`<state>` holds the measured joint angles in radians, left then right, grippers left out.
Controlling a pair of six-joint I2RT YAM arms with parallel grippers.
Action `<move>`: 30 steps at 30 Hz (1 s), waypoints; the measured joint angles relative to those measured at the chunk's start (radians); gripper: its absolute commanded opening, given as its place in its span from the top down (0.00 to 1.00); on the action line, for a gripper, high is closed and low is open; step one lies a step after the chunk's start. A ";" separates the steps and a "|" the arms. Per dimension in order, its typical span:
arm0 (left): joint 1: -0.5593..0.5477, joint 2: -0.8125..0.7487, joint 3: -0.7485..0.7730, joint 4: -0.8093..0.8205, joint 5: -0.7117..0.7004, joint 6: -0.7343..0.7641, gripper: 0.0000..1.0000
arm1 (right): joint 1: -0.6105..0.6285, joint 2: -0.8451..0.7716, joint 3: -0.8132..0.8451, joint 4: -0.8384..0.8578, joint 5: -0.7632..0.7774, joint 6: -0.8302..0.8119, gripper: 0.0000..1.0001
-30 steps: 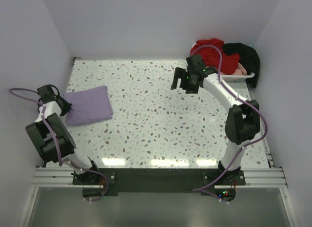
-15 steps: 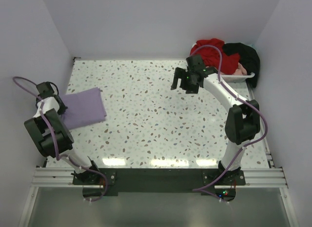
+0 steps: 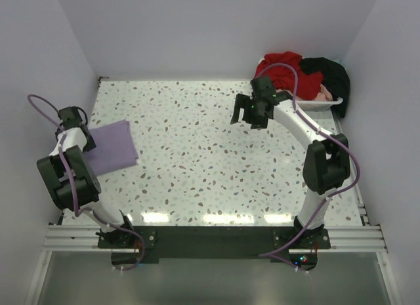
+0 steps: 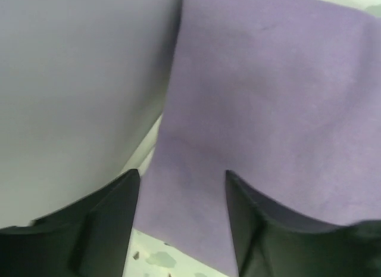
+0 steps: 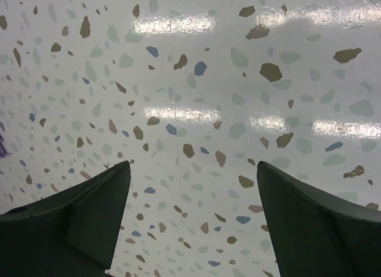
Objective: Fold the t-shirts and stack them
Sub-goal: Neatly place the folded tshirt to the corner, then reset both grippers
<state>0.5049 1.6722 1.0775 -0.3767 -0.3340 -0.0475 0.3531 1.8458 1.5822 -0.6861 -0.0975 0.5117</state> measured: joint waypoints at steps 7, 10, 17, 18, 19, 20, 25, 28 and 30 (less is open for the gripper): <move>-0.189 -0.109 -0.021 -0.014 -0.137 -0.023 0.02 | 0.000 0.000 -0.042 0.003 0.000 0.000 0.10; -0.281 -0.187 -0.021 -0.014 -0.147 -0.041 0.02 | 0.000 0.000 -0.060 0.007 0.000 0.001 0.10; -0.427 -0.188 0.002 -0.026 -0.023 -0.114 0.04 | 0.000 -0.010 -0.090 0.017 0.001 0.004 0.10; -0.454 -0.178 0.005 -0.030 0.005 -0.128 0.04 | 0.000 -0.017 -0.098 0.018 0.002 0.004 0.10; -0.483 -0.172 0.006 -0.032 0.032 -0.140 0.04 | 0.000 -0.025 -0.106 0.017 0.003 0.005 0.10; -0.518 -0.169 0.007 -0.035 0.055 -0.152 0.04 | 0.000 -0.037 -0.116 0.018 0.006 0.005 0.10; -0.711 -0.175 0.033 -0.033 0.111 -0.206 0.00 | 0.000 -0.129 -0.191 0.027 0.039 0.007 0.10; -0.811 -0.211 0.034 -0.032 0.116 -0.233 0.00 | 0.000 -0.211 -0.262 0.035 0.065 0.012 0.10; -0.871 -0.249 0.033 -0.030 0.118 -0.256 0.00 | 0.000 -0.268 -0.311 0.037 0.084 0.015 0.10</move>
<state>-0.3656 1.4227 1.1107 -0.4065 -0.2161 -0.3031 0.3531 1.5776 1.2716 -0.6495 -0.0135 0.5270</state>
